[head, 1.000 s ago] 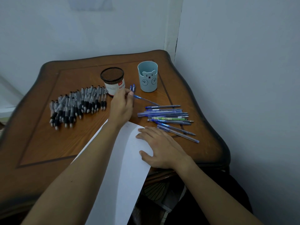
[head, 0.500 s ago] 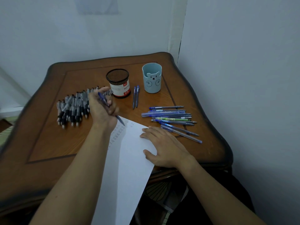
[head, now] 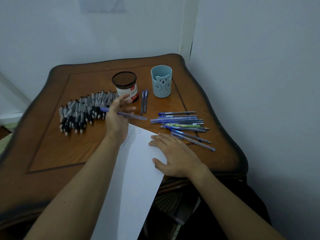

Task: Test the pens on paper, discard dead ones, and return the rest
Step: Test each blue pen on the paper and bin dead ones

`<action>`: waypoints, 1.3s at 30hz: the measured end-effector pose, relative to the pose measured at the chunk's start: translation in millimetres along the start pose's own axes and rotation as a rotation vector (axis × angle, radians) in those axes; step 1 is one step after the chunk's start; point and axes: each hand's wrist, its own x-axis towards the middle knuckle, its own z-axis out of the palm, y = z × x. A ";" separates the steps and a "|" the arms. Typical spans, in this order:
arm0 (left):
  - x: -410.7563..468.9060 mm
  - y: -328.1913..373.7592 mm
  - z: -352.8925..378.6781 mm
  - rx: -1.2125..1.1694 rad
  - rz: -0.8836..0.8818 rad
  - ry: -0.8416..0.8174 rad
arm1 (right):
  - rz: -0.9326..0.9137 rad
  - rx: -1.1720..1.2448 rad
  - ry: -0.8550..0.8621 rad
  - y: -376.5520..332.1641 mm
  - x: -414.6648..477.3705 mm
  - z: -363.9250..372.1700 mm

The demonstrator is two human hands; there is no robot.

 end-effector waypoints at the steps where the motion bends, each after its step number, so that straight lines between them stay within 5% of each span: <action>1: 1.3 -4.0 -1.7 0.098 0.001 -0.012 | -0.001 -0.004 -0.002 -0.1 -0.2 -0.4; 11: 2.3 -23.0 -14.0 0.682 0.119 -0.129 | -0.015 -0.003 -0.019 0.5 -0.6 0.8; 20: 0.3 -21.9 -15.8 0.745 0.148 -0.207 | -0.013 -0.009 -0.043 0.1 -1.4 -0.7; 28: -1.2 -23.7 -12.9 0.728 0.181 0.011 | -0.007 -0.008 -0.048 0.3 -1.6 -0.1; 39: -1.5 -27.2 -14.6 0.843 0.263 -0.047 | -0.002 -0.012 -0.027 0.1 -1.3 -1.0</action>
